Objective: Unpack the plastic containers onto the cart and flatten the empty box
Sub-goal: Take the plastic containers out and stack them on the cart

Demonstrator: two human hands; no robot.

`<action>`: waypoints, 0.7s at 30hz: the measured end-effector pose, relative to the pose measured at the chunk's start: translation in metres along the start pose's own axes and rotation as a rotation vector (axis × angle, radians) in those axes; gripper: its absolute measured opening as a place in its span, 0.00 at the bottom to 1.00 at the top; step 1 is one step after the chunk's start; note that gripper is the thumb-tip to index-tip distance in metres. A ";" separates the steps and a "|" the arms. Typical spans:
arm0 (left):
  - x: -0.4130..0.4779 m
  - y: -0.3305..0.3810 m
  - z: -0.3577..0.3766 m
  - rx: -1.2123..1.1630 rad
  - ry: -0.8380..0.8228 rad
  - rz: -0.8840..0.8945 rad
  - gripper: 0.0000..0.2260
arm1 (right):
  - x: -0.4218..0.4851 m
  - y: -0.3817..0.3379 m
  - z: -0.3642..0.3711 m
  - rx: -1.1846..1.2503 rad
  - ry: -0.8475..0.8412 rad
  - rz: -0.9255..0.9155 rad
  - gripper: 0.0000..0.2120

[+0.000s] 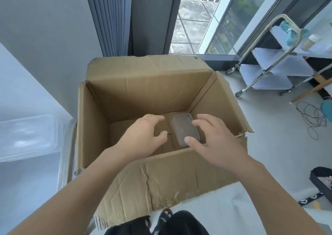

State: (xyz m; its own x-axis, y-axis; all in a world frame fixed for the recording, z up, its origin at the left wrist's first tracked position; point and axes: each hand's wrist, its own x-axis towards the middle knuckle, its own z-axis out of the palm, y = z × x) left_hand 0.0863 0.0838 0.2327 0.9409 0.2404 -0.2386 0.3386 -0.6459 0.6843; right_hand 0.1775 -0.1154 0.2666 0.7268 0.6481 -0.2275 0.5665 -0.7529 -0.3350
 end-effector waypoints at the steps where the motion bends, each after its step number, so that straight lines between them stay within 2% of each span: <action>1: 0.006 -0.003 0.000 -0.010 -0.001 -0.007 0.24 | 0.010 0.001 0.000 -0.011 -0.024 -0.004 0.30; 10: 0.063 -0.025 0.017 -0.093 -0.054 -0.209 0.25 | 0.124 0.038 0.020 -0.082 -0.300 -0.034 0.29; 17: 0.120 -0.025 0.046 -0.084 -0.102 -0.376 0.25 | 0.247 0.114 0.099 -0.168 -0.540 0.085 0.33; 21: 0.140 -0.029 0.062 -0.085 -0.112 -0.454 0.26 | 0.281 0.146 0.140 -0.236 -0.586 0.112 0.37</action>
State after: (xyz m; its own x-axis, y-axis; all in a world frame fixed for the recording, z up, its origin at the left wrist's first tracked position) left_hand 0.2090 0.0915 0.1368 0.6947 0.4021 -0.5963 0.7183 -0.4307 0.5464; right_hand 0.4099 -0.0269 0.0258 0.4916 0.4685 -0.7340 0.6179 -0.7816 -0.0851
